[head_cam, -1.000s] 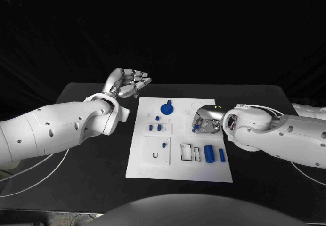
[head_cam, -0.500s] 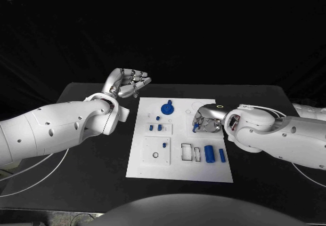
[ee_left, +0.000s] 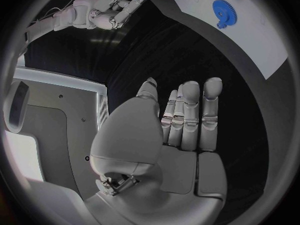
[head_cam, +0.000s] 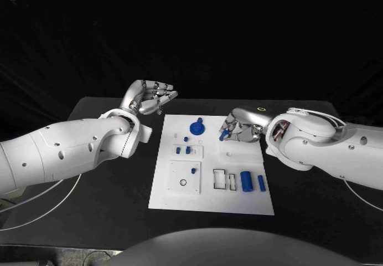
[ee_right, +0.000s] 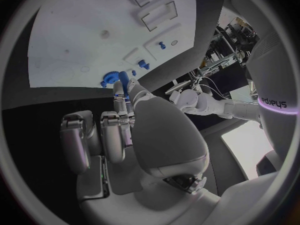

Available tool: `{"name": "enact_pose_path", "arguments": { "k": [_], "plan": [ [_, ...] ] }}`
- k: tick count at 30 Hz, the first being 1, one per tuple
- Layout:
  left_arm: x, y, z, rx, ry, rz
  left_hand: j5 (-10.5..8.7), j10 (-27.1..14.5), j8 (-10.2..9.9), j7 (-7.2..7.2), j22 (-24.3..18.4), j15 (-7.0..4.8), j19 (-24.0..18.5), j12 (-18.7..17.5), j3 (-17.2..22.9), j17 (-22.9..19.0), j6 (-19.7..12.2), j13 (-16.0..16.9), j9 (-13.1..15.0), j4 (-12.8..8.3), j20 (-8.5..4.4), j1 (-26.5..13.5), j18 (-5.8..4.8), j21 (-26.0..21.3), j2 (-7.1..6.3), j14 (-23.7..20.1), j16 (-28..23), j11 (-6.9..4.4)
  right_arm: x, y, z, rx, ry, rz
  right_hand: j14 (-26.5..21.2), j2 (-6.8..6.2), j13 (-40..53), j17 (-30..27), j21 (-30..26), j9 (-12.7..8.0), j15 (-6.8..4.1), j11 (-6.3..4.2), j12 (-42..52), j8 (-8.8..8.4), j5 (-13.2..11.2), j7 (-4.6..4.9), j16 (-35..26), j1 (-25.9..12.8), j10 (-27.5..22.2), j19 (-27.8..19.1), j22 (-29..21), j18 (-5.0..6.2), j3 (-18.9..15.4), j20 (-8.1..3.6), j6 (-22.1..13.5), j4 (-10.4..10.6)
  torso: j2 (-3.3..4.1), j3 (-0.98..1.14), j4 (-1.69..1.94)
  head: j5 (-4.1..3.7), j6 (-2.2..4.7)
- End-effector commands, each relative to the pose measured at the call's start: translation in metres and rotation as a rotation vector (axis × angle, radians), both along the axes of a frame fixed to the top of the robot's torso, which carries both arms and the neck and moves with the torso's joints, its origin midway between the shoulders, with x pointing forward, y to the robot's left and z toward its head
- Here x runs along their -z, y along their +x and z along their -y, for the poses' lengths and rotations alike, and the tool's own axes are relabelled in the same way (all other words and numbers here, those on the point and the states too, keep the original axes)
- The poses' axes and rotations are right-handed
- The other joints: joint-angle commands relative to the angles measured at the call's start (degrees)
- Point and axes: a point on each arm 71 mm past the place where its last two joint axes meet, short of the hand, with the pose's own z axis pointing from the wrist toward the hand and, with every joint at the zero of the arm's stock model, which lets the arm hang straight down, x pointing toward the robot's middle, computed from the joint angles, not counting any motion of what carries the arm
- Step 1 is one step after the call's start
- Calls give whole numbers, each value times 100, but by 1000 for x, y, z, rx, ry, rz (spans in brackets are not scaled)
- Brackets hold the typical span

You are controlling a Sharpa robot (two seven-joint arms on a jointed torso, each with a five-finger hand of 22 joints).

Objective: Assemble the parts on the task board

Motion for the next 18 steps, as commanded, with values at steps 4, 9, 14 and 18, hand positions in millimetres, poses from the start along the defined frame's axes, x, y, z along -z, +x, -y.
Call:
{"name": "enact_pose_path", "arguments": {
  "k": [4, 9, 14, 18],
  "plan": [
    [0, 2, 5, 18, -2, 6, 20, -24, -29, 30, -5, 26, 30, -25, -42, -5, -6, -6, -6, 3, -10, 9, 86, -33, 61, 4, -11, 5, -4, -10, -26, -100, 11, -20, 607, 8, -9, 1509, 26, 72, 34, 24, -37, 65, 33, -74, 23, 42, 28, 600, 1510, -82, 44, 12, 185, 6, -5, -1, 4, 111, 0],
    [2, 4, 7, 22, 1, 3, 22, -23, -30, 29, -5, 25, 34, -24, -46, 0, -8, -6, -7, 2, -10, 13, 85, -35, 65, 6, -9, 5, 0, -19, -52, -195, 6, -10, 607, 6, -9, 1509, 26, 69, 47, 37, -65, 52, 34, -61, 23, 55, 25, 600, 1510, -82, 58, 23, 175, 4, -29, -1, 6, 190, 0],
    [5, 6, 8, 23, 4, 1, 23, -24, -31, 30, -6, 26, 34, -24, -47, 6, -9, -6, -7, 1, -10, 14, 85, -39, 67, 9, -4, 5, 9, -29, -73, -281, -18, 14, 607, -3, -10, 1509, 26, 68, 53, 40, -80, 47, 35, -60, 23, 65, 22, 600, 1510, -82, 64, 28, 173, -2, -66, -11, 9, 195, 0],
    [6, 7, 9, 28, 13, 7, 23, -24, -31, 30, -6, 26, 34, -24, -47, 6, -9, -6, -7, 1, -10, 14, 85, -39, 67, 9, -4, 5, 20, -37, -84, -331, -31, 6, 607, -8, -10, 1509, 26, 67, 55, 41, -93, 42, 36, -59, 23, 73, 17, 600, 1510, -82, 69, 32, 171, -6, -80, -14, 16, 208, 0]
  ]
}}
